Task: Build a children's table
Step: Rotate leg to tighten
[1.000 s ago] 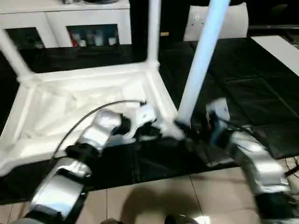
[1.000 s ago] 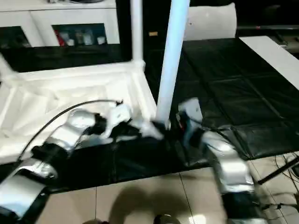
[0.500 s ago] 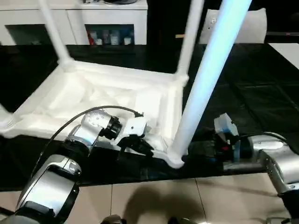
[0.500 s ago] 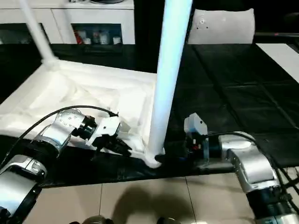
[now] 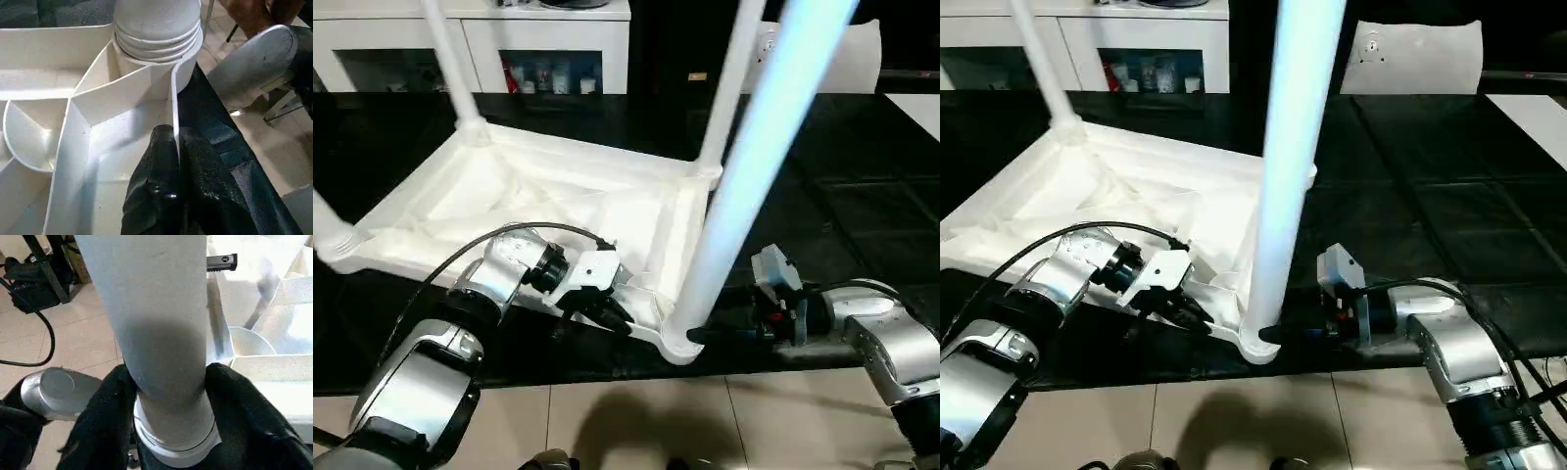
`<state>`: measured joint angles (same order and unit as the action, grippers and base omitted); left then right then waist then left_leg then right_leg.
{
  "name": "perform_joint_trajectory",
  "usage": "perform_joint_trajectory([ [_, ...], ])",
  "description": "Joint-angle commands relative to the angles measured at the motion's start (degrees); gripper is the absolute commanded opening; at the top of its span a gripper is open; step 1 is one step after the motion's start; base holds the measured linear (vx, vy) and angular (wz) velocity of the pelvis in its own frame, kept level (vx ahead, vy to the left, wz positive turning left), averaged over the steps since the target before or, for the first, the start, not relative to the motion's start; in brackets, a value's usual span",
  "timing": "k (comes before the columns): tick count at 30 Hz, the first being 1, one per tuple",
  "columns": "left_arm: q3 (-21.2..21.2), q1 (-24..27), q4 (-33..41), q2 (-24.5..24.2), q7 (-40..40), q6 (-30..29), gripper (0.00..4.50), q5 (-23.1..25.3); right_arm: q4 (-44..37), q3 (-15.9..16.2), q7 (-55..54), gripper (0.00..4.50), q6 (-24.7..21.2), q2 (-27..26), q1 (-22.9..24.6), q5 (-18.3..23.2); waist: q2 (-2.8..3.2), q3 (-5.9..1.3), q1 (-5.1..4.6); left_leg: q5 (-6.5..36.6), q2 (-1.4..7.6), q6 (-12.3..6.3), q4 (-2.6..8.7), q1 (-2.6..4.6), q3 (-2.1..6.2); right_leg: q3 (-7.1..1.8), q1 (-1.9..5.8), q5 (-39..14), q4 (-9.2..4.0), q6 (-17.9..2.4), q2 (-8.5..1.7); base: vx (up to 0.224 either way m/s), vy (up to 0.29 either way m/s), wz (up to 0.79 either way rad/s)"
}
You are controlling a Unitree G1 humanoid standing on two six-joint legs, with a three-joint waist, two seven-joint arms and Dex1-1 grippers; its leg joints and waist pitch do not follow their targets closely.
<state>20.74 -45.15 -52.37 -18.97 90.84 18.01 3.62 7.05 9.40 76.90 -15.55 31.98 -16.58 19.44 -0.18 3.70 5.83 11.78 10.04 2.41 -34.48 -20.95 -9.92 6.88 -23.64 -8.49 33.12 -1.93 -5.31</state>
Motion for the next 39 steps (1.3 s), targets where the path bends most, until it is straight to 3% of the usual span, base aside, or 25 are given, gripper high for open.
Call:
perform_joint_trajectory([
  [1,1.2,-1.7,0.4,0.6,0.7,1.1,0.0,0.8,-2.0,0.3,0.5,1.99,-1.1,-0.4,0.5,1.3,-0.6,-4.28,-0.24,6.1,3.74,-5.1,3.93,0.52,0.63,-3.6,3.95,-13.5,-3.28,-11.4,-4.35,0.0,0.0,0.0],
  [4,0.1,-2.0,0.7,1.6,-4.3,-2.2,0.0,1.2,-4.9,-0.6,-7.3,1.94,-7.1,-3.2,2.1,2.1,-0.68,-4.15,-0.32,5.5,3.82,-5.15,4.03,0.44,0.69,-3.68,3.94,-13.4,-3.23,-11.1,-4.29,0.0,0.0,0.0],
  [5,0.1,-2.0,0.7,1.6,-4.4,-2.2,0.0,1.2,-4.9,-0.6,-7.5,1.93,-7.2,-3.3,2.1,2.0,-0.68,-4.05,-0.5,6.1,3.76,-4.66,4.14,0.44,0.72,-3.58,3.83,-14.9,-3.42,-10.5,-4.24,0.0,0.0,0.0],
  [7,-0.8,-2.1,1.4,3.0,-9.2,-6.6,0.0,1.5,-6.0,0.4,-14.8,1.93,-8.4,-5.9,2.2,-1.8,-0.33,-3.58,-0.96,8.9,3.5,-3.04,4.31,0.67,0.74,-3.48,3.64,-20.4,-4.27,-9.0,-4.29,0.0,0.0,0.0],
  [9,-1.0,-2.1,1.6,3.6,-10.9,-8.0,0.0,1.7,-6.2,0.5,-17.5,1.92,-9.3,-7.0,2.2,-2.9,-0.45,-3.02,-1.52,12.5,3.12,-1.49,4.53,1.13,0.9,-3.23,3.51,-28.5,-5.44,-6.7,-4.45,0.0,0.0,0.0],
  [10,-2.5,-2.0,2.4,6.8,-17.6,-13.1,0.0,1.3,-5.3,-1.4,-28.5,1.91,-13.1,-13.6,1.5,-4.1,-0.41,-2.76,-2.09,14.7,2.94,-0.23,4.58,1.58,1.19,-2.9,3.17,-34.6,-6.18,-4.5,-4.41,0.0,0.0,0.0],
  [11,-2.9,-1.9,2.8,7.7,-19.1,-14.6,0.0,1.1,-5.1,-1.9,-31.2,1.9,-14.0,-15.2,1.4,-4.3,-0.53,-2.7,-2.51,15.4,2.84,0.26,4.55,1.56,1.27,-2.78,3.16,-35.9,-6.39,-3.7,-4.39,0.0,0.0,0.0],
  [13,-3.6,-1.9,3.7,9.7,-23.4,-17.8,0.0,1.1,-4.5,-2.5,-37.5,1.9,-15.2,-18.9,0.8,-5.9,-0.58,-2.8,-3.65,16.2,2.69,1.0,4.71,1.19,1.71,-2.37,3.36,-36.9,-6.61,-2.4,-4.37,0.0,0.0,0.0],
  [15,-4.0,-2.0,3.8,10.8,-25.8,-19.0,0.0,1.3,-4.3,-2.7,-40.2,1.89,-15.7,-20.4,0.5,-6.5,-0.59,-2.78,-4.76,17.3,2.72,0.41,4.78,0.98,1.96,-2.1,3.53,-36.3,-6.88,-2.0,-4.25,0.0,0.0,0.0],
  [16,-4.4,-2.2,3.8,12.0,-28.5,-20.5,0.0,1.4,-3.7,-2.8,-43.4,1.89,-15.9,-22.4,-0.1,-7.4,-0.28,-2.89,-5.32,17.2,2.92,0.02,4.91,1.08,1.89,-2.38,3.41,-33.9,-6.73,-2.9,-4.25,0.0,0.0,0.0],
  [17,-5.4,-2.6,3.5,14.4,-33.8,-22.1,0.0,1.5,-1.9,-3.2,-48.2,1.89,-16.0,-25.7,-1.6,-8.4,-0.45,-2.97,-5.94,16.8,2.91,-0.35,4.94,0.66,1.97,-2.39,3.56,-31.5,-6.5,-4.1,-4.22,0.0,0.0,0.0],
  [18,-5.5,-2.6,3.5,14.6,-34.1,-22.1,0.0,1.5,-1.8,-3.2,-48.4,1.89,-16.0,-25.9,-1.7,-8.4,-0.43,-2.92,-6.21,16.9,2.93,-0.38,4.95,0.69,1.94,-2.48,3.36,-31.1,-6.45,-4.6,-4.24,0.0,0.0,0.0],
  [19,-6.2,-2.8,3.7,16.4,-38.0,-23.9,0.0,2.0,0.5,-4.3,-52.4,1.89,-15.3,-29.2,-3.9,-9.0,-0.34,-2.89,-6.63,17.0,2.65,-1.13,4.79,0.86,1.75,-2.63,3.18,-30.3,-6.55,-5.5,-4.19,0.0,0.0,0.0],
  [21,-6.3,-2.8,3.8,16.8,-39.2,-24.4,0.0,2.3,1.0,-4.7,-53.3,1.89,-15.0,-30.3,-4.6,-8.9,-0.36,-2.89,-6.78,16.9,2.57,-1.69,4.75,0.84,1.7,-2.62,3.24,-30.2,-6.63,-5.7,-4.16,0.0,0.0,0.0],
  [22,-6.3,-2.7,4.3,17.0,-40.0,-24.8,0.0,2.6,1.1,-4.9,-53.8,2.44,-14.1,-31.5,-5.4,-9.0,-0.34,-3.0,-6.92,16.0,2.59,-2.24,4.72,0.74,1.6,-2.78,3.34,-29.1,-6.54,-6.0,-4.23,0.0,0.0,0.0],
  [24,-6.2,-2.5,4.9,16.8,-40.3,-25.0,0.0,2.8,0.4,-4.4,-53.6,2.58,-13.1,-31.7,-5.3,-9.5,-0.52,-3.15,-6.73,14.2,2.67,-3.0,4.74,0.67,1.43,-3.03,3.45,-26.4,-6.22,-6.7,-4.16,0.0,0.0,0.0],
  [26,-5.9,-1.9,6.0,15.9,-39.9,-24.9,0.0,3.3,-0.7,-4.3,-52.9,2.95,-12.3,-31.3,-4.4,-9.3,-0.56,-3.44,-6.57,10.6,2.92,-4.08,4.66,0.37,1.31,-3.36,3.67,-20.3,-5.28,-8.6,-4.12,0.0,0.0,0.0],
  [31,-5.4,-0.1,7.4,11.9,-36.2,-20.8,0.0,3.7,-1.4,-5.0,-48.3,3.27,-7.8,-25.9,-1.8,-10.2,-0.42,-3.83,-6.2,4.2,3.06,-7.81,4.26,-0.04,1.06,-3.48,4.04,-9.2,-3.75,-12.5,-4.07,0.0,0.0,0.0],
  [35,-4.9,1.2,8.4,8.4,-30.8,-16.9,0.0,3.0,-2.3,-7.1,-42.6,3.61,-5.4,-22.1,-0.3,-8.0,-0.33,-3.83,-6.02,3.1,3.13,-9.79,4.01,-0.26,1.02,-3.54,4.33,-7.1,-3.44,-13.5,-4.22,0.0,0.0,0.0],
  [39,-3.5,2.3,9.5,4.8,-23.1,-14.3,0.0,2.4,-4.3,-7.6,-33.2,4.0,-3.3,-16.5,1.4,-5.4,-0.19,-3.66,-5.74,5.2,3.36,-8.99,4.14,0.04,0.91,-3.6,4.11,-10.0,-3.7,-13.4,-4.16,0.0,0.0,0.0],
])
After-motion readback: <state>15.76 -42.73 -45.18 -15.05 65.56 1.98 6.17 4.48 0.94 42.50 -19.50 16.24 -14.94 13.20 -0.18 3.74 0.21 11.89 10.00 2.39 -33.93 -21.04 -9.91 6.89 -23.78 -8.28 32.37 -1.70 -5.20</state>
